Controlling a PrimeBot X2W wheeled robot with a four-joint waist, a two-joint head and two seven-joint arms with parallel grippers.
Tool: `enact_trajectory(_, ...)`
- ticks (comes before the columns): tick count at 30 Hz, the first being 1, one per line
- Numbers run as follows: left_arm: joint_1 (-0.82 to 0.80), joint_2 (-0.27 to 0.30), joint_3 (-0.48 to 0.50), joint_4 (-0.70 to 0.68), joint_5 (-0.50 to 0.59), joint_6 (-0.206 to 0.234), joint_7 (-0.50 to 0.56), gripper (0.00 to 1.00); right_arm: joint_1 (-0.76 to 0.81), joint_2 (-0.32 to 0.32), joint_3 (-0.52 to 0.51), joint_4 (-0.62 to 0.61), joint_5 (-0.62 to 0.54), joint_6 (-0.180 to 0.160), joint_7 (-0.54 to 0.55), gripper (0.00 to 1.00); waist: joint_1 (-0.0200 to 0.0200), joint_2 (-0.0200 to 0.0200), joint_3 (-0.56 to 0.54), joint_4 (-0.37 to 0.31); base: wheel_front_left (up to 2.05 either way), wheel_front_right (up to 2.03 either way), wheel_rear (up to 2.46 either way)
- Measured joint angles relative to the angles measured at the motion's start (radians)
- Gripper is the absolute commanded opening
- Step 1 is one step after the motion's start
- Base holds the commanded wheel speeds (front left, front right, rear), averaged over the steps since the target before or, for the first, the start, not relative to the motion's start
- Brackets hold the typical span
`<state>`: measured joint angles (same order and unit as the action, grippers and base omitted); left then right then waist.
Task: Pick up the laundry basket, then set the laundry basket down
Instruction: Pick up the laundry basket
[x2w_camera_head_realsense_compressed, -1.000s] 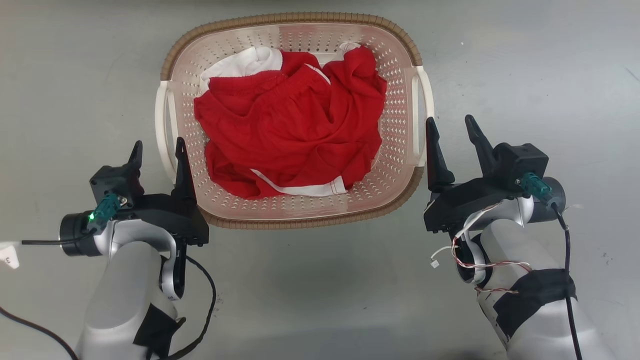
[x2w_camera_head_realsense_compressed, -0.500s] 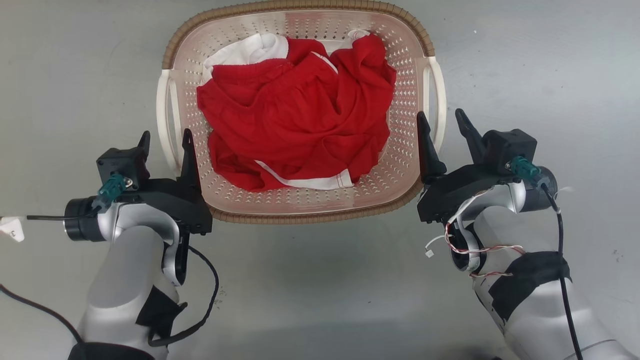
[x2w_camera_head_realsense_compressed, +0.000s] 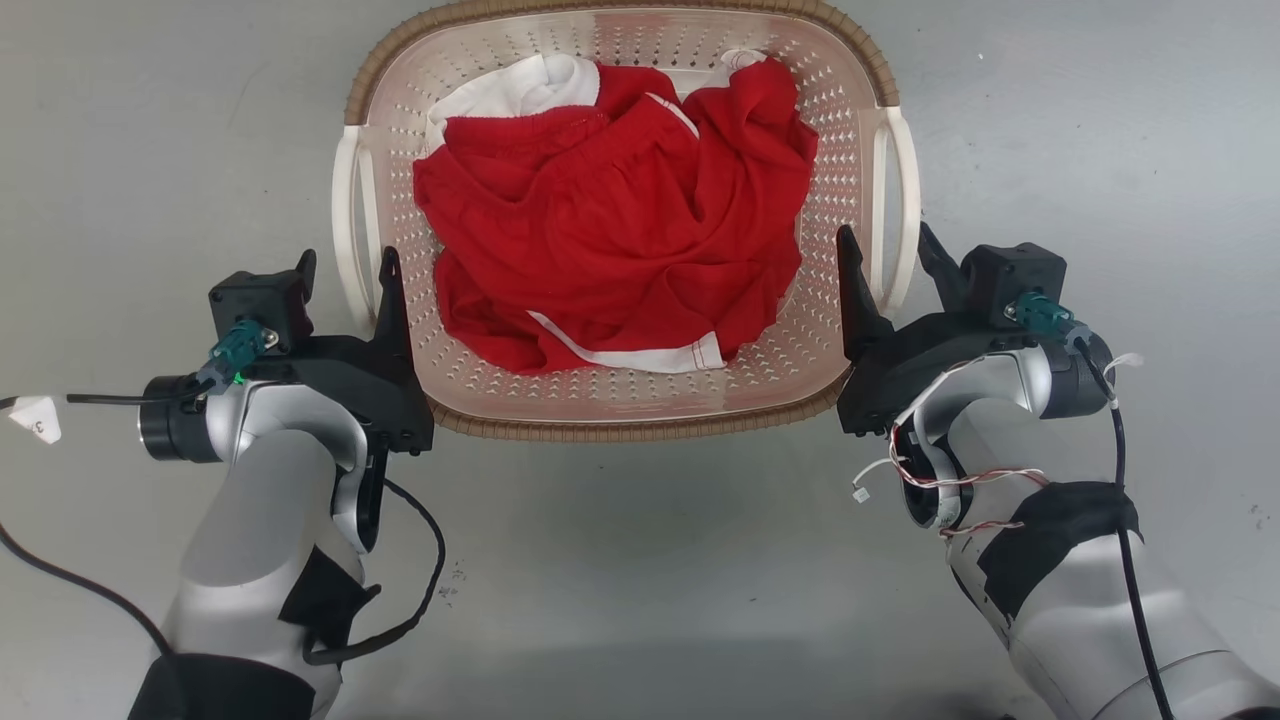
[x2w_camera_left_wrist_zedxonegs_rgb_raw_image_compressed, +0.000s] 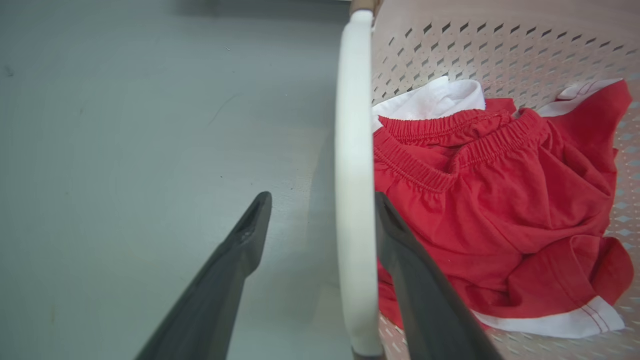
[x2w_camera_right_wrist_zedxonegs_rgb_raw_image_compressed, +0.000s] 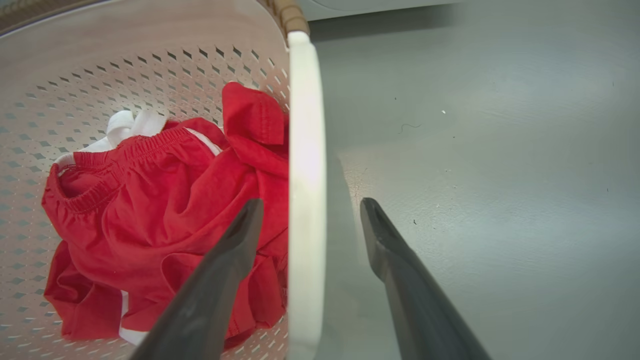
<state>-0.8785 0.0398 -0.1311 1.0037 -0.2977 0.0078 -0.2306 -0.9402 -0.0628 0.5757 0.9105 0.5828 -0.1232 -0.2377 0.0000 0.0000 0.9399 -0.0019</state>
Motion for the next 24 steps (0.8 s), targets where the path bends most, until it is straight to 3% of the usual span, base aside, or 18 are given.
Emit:
enact_trajectory(8,-0.032,-0.002,-0.009,0.042,0.0,0.0,0.005,1.0,-0.039,0.0,0.044,0.021,0.042,0.0,0.008,1.0,0.0,0.0,0.011,0.006,0.0,0.0,0.0)
enact_trajectory(9,-0.037,-0.002,-0.01,0.047,0.0,-0.001,0.006,1.0,-0.042,0.0,0.05,0.023,0.045,0.0,0.008,0.91,0.0,0.0,0.012,0.006,0.0,0.0,0.0)
enact_trajectory(10,-0.043,-0.002,-0.012,0.051,0.0,-0.001,0.007,0.95,-0.045,0.0,0.056,0.026,0.047,0.0,0.008,0.82,0.0,0.0,0.013,0.006,0.0,0.0,0.0)
enact_trajectory(11,-0.048,-0.003,-0.014,0.055,0.0,-0.004,0.009,0.87,-0.048,0.0,0.062,0.029,0.053,0.0,0.009,0.79,0.0,0.0,0.014,0.006,0.0,0.0,0.0)
enact_trajectory(12,-0.053,-0.003,-0.016,0.06,0.0,-0.008,0.009,0.76,-0.052,-0.001,0.066,0.031,0.06,0.0,0.009,0.66,0.0,0.0,0.015,0.007,0.0,0.0,0.0)
enact_trajectory(13,-0.058,-0.003,-0.019,0.064,0.0,-0.008,0.01,0.65,-0.056,-0.001,0.072,0.033,0.063,0.0,0.009,0.6,0.0,0.0,0.016,0.007,0.0,0.0,0.0)
enact_trajectory(14,-0.062,-0.005,-0.023,0.067,0.001,-0.011,0.011,0.65,-0.058,-0.001,0.077,0.035,0.069,0.0,0.01,0.6,0.0,0.0,0.017,0.007,0.0,0.0,0.0)
enact_trajectory(15,-0.065,-0.007,-0.027,0.072,0.001,-0.015,0.014,0.5,-0.06,-0.001,0.081,0.036,0.072,0.0,0.015,0.58,0.0,0.0,0.017,0.007,0.0,0.0,0.0)
enact_trajectory(17,-0.073,-0.011,-0.033,0.081,0.001,-0.017,0.018,0.4,-0.061,-0.001,0.089,0.042,0.085,-0.001,0.017,0.45,0.0,0.0,0.018,0.006,0.0,0.0,0.0)
enact_trajectory(19,-0.08,-0.013,-0.037,0.088,0.001,-0.017,0.018,0.08,-0.064,-0.002,0.098,0.048,0.101,-0.002,0.018,0.31,0.0,0.0,0.018,0.006,0.0,0.0,0.0)
enact_trajectory(20,-0.082,-0.013,-0.037,0.092,0.001,-0.018,0.019,0.0,-0.067,-0.002,0.103,0.051,0.105,-0.002,0.018,0.22,0.0,0.0,0.018,0.006,0.0,0.0,0.0)
enact_trajectory(21,-0.084,-0.012,-0.039,0.094,0.001,-0.018,0.019,0.0,-0.07,-0.003,0.107,0.056,0.107,-0.004,0.018,0.03,0.0,0.0,0.018,0.006,0.0,0.0,0.0)
enact_trajectory(24,-0.089,-0.013,-0.044,0.106,0.001,-0.018,0.019,0.0,-0.076,-0.003,0.119,0.063,0.122,-0.004,0.024,0.0,0.0,0.0,0.016,0.006,0.0,0.0,0.0)
